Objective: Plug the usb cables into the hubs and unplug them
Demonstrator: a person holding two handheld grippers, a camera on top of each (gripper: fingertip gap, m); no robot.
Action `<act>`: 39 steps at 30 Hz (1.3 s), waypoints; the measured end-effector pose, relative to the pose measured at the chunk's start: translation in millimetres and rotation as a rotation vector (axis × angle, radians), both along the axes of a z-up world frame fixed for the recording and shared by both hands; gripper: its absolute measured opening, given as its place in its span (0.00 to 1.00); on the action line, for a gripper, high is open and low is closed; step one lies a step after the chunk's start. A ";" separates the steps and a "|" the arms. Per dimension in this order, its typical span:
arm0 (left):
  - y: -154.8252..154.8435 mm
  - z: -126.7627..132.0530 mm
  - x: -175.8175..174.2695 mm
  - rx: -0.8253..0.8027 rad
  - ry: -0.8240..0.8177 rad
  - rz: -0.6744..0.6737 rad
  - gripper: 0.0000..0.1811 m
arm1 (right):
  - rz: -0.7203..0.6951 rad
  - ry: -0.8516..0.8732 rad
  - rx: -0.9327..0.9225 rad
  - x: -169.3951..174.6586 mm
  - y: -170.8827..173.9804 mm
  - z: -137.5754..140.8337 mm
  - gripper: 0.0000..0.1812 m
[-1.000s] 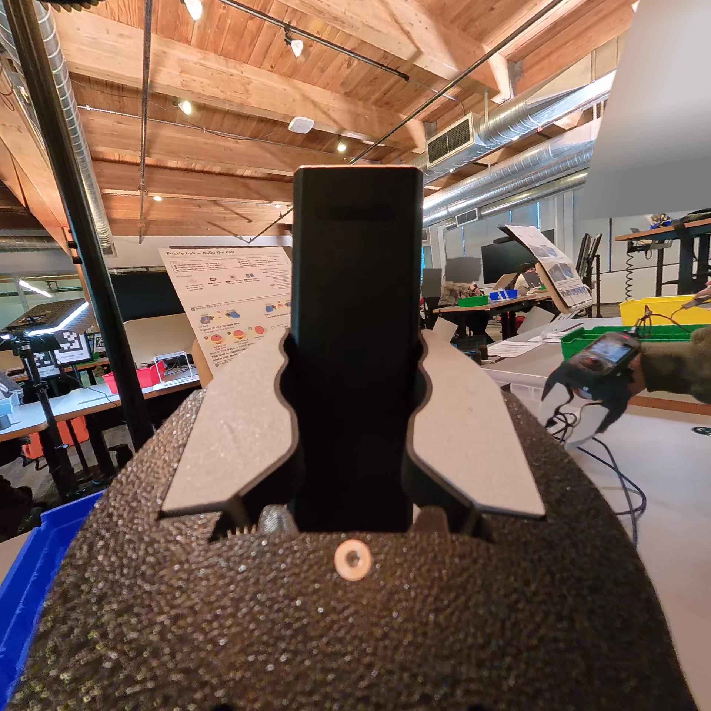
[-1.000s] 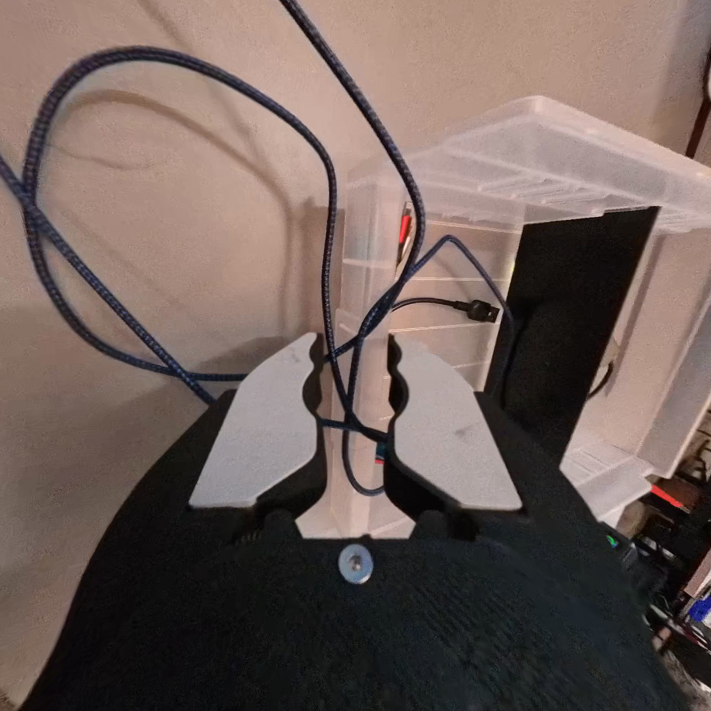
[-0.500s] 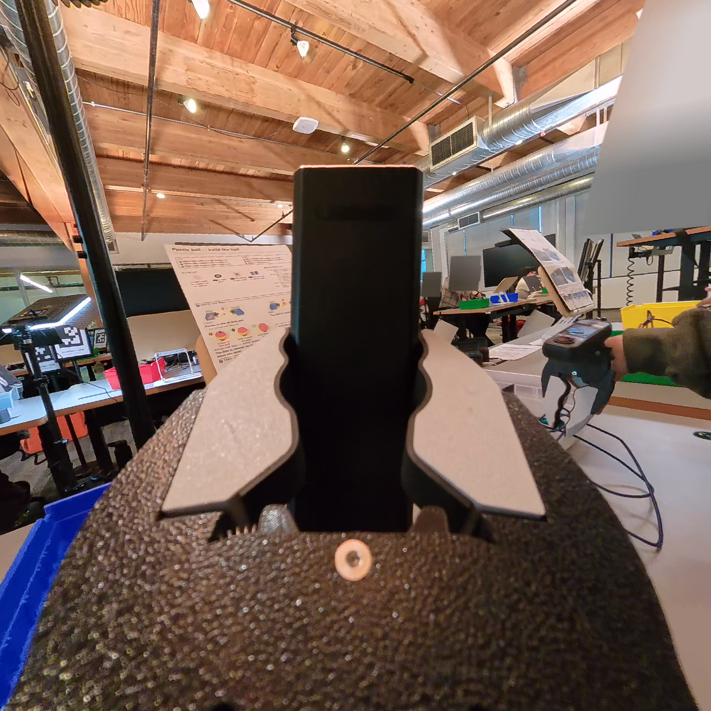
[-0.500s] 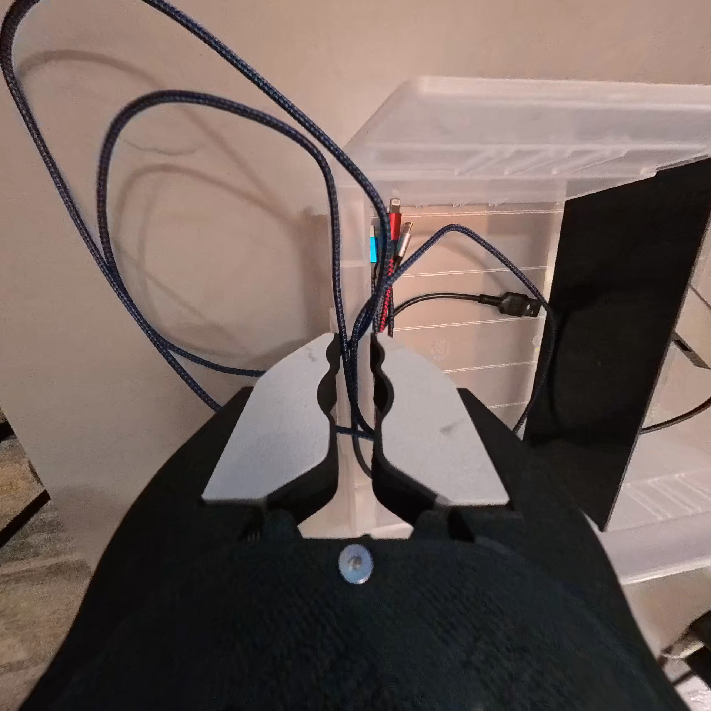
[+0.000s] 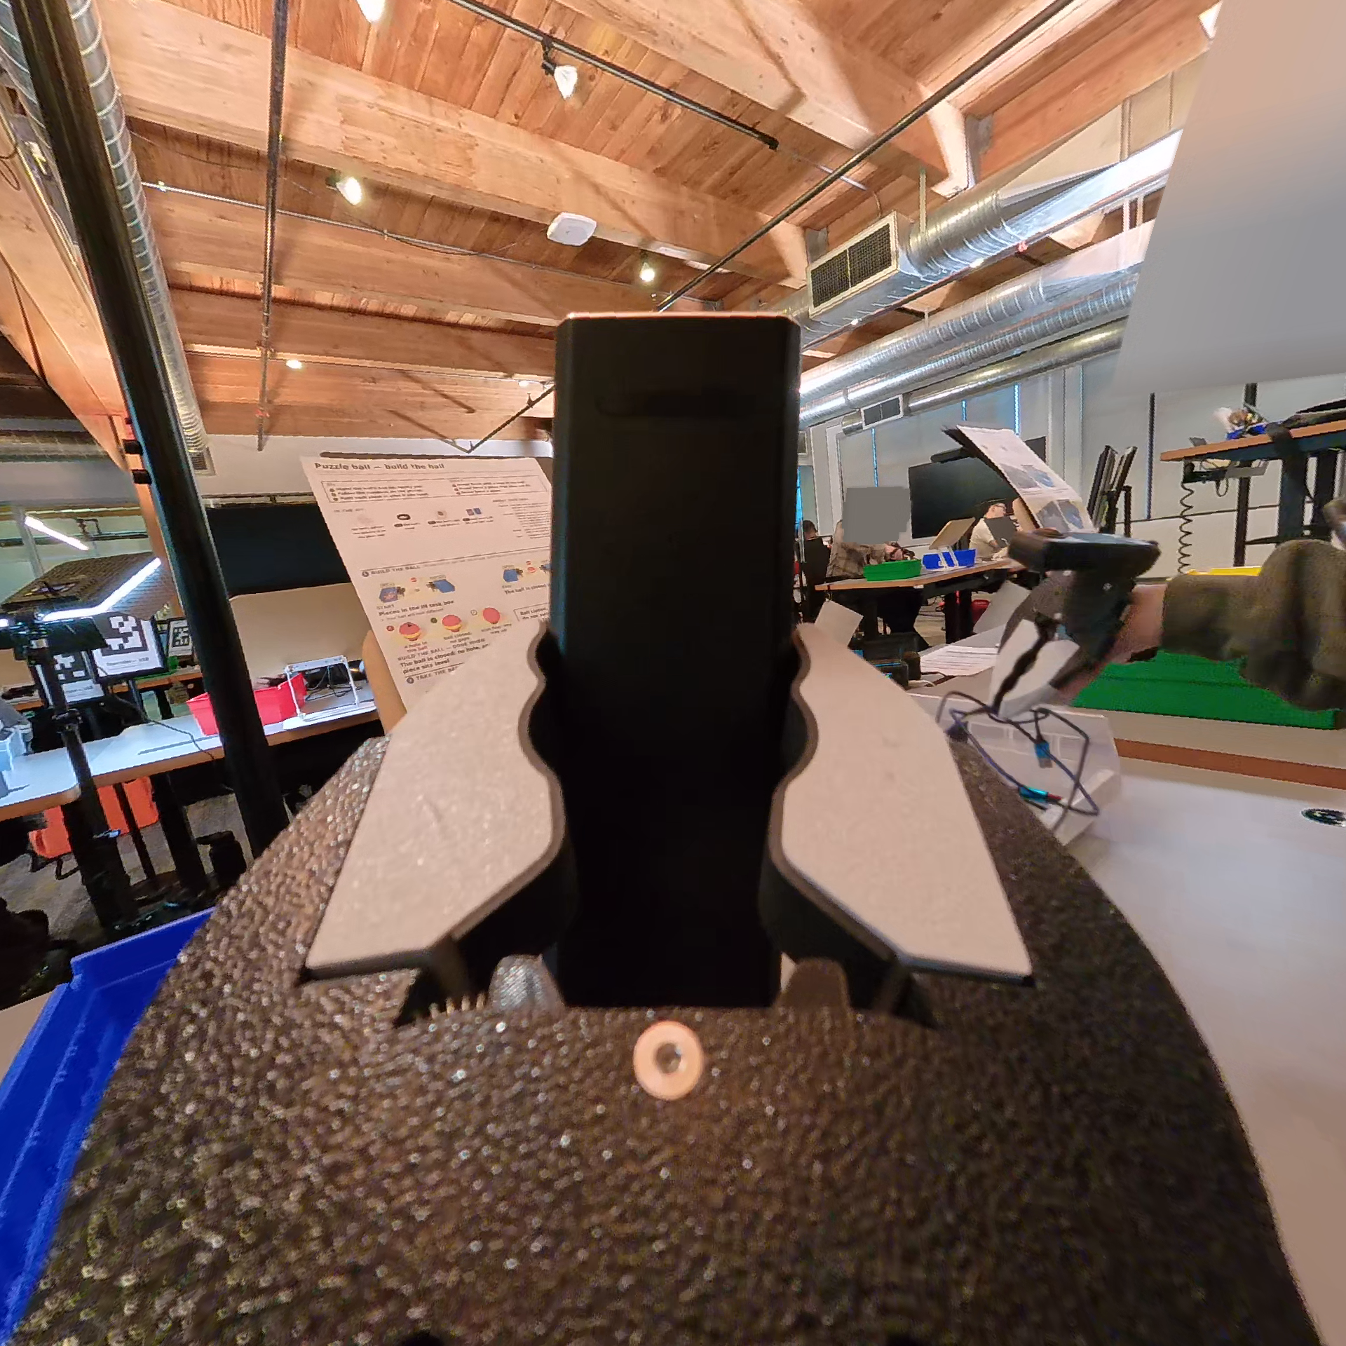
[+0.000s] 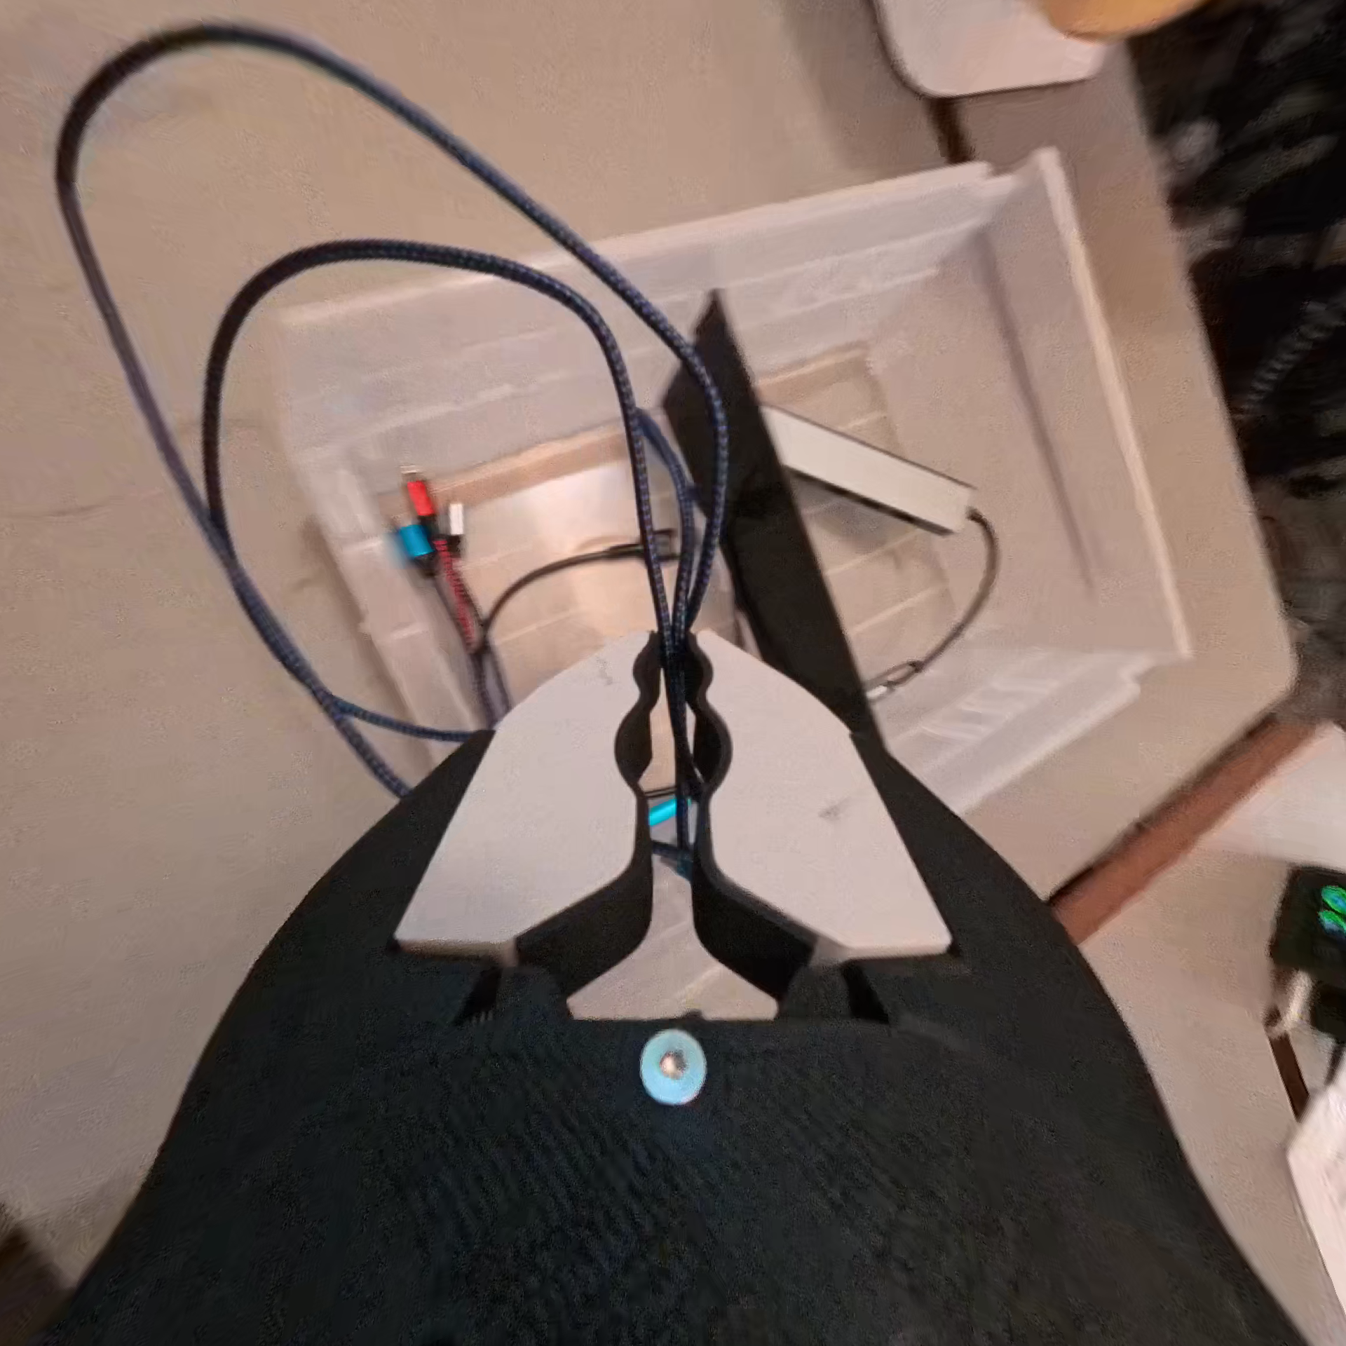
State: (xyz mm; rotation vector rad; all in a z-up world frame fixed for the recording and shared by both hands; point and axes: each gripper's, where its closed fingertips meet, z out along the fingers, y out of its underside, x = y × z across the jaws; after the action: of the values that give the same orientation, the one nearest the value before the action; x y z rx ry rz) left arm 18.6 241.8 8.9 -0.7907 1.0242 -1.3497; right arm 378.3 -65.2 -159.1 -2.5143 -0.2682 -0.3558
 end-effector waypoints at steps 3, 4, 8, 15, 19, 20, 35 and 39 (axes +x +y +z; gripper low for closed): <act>1.0 -0.1 -0.1 -0.001 0.000 0.003 0.33 | -0.188 -0.056 0.163 32.5 -9.7 9.4 0.03; 1.4 -0.2 -0.1 -0.003 0.000 0.003 0.33 | -0.251 -0.050 0.238 40.1 -11.2 12.6 0.02; 1.8 -1.7 1.3 -0.009 0.004 0.004 0.33 | -0.541 -0.089 0.436 70.6 -28.8 18.1 0.02; -3.2 -2.0 3.9 0.007 0.006 -0.003 0.33 | -0.559 -0.214 0.400 49.4 -17.2 -6.7 0.02; -4.1 -3.4 5.5 0.006 0.011 -0.007 0.33 | -0.411 -0.258 0.111 32.4 -16.4 -46.8 0.02; -4.2 -3.6 5.7 0.007 0.011 -0.006 0.33 | -0.403 -0.275 0.073 33.8 -18.4 -50.7 0.02; -6.4 -4.8 7.5 0.015 0.018 -0.008 0.33 | -0.797 0.060 0.186 105.9 -16.9 -9.2 0.01; -3.0 -5.2 6.6 0.004 0.011 -0.008 0.33 | -0.859 0.089 0.242 104.8 -26.1 -21.7 0.01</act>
State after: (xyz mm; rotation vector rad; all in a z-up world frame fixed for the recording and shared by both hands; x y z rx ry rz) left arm 25.2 238.8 3.7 -0.7925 1.0397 -1.3513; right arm 483.1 -91.3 -180.9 -2.2669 0.8646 -0.5563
